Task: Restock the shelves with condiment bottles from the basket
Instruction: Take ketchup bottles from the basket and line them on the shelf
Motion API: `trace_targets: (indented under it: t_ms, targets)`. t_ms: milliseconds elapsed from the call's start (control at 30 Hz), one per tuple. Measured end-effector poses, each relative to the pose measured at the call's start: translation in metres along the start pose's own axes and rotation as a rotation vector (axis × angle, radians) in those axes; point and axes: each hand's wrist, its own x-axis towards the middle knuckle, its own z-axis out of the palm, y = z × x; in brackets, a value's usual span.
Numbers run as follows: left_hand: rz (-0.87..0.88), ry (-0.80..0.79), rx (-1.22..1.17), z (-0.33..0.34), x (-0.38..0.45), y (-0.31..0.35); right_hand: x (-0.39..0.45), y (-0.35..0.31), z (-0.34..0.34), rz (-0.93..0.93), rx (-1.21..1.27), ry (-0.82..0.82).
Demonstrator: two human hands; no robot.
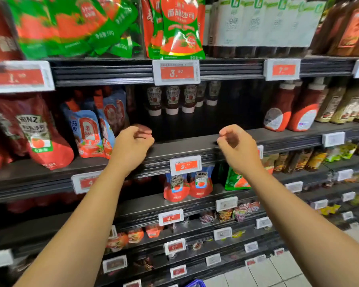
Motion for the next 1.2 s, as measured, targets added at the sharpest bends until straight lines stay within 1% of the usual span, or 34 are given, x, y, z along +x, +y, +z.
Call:
trace_targets:
  t_ms: [100,200,233,300,367,467,533,633,700,767,833,933,967,1033,1100,1167,1200]
  targets:
    - [0.107,0.010,0.064,-0.013,-0.039,0.001,-0.043,-0.004,-0.008,-0.065,0.058,-0.068]
    - [0.223,0.110,0.193,-0.019,-0.090,-0.004,-0.082,0.007,-0.011,-0.133,0.033,-0.166]
    - [0.233,0.128,0.198,-0.017,-0.108,-0.009,-0.095,0.014,-0.010,-0.136,0.024,-0.205]
    - [0.168,0.137,0.173,-0.008,-0.147,-0.024,-0.120,0.036,-0.009,-0.093,0.034,-0.288]
    - [0.021,0.107,0.159,0.007,-0.187,-0.047,-0.148,0.065,-0.005,-0.013,0.037,-0.391]
    - [-0.281,-0.033,0.188,0.035,-0.254,-0.098,-0.202,0.119,0.010,0.100,0.030,-0.555]
    - [-0.520,-0.093,0.194,0.053,-0.305,-0.136,-0.249,0.157,0.023,0.229,-0.022,-0.661]
    - [-0.773,-0.168,0.217,0.070,-0.384,-0.188,-0.316,0.205,0.039,0.436,-0.096,-0.826]
    - [-0.936,-0.261,0.283,0.079,-0.431,-0.217,-0.356,0.228,0.044,0.535,-0.153,-0.889]
    - [-1.045,-0.333,0.313,0.089,-0.468,-0.248,-0.388,0.246,0.052,0.618,-0.205,-0.944]
    - [-1.112,-0.385,0.360,0.104,-0.497,-0.280,-0.418,0.264,0.067,0.694,-0.241,-0.986]
    - [-1.218,-0.437,0.393,0.131,-0.532,-0.338,-0.468,0.304,0.100,0.748,-0.333,-1.095]
    - [-1.250,-0.441,0.393,0.141,-0.542,-0.360,-0.486,0.321,0.113,0.779,-0.355,-1.119]
    - [-1.345,-0.387,0.361,0.163,-0.560,-0.410,-0.521,0.361,0.138,0.805,-0.382,-1.159]
    - [-1.504,-0.260,0.183,0.189,-0.575,-0.463,-0.550,0.406,0.166,0.766,-0.437,-1.215]
    - [-1.650,-0.178,-0.004,0.216,-0.585,-0.518,-0.567,0.451,0.197,0.644,-0.489,-1.312]
    - [-1.699,-0.156,-0.059,0.229,-0.590,-0.545,-0.571,0.471,0.212,0.572,-0.521,-1.332]
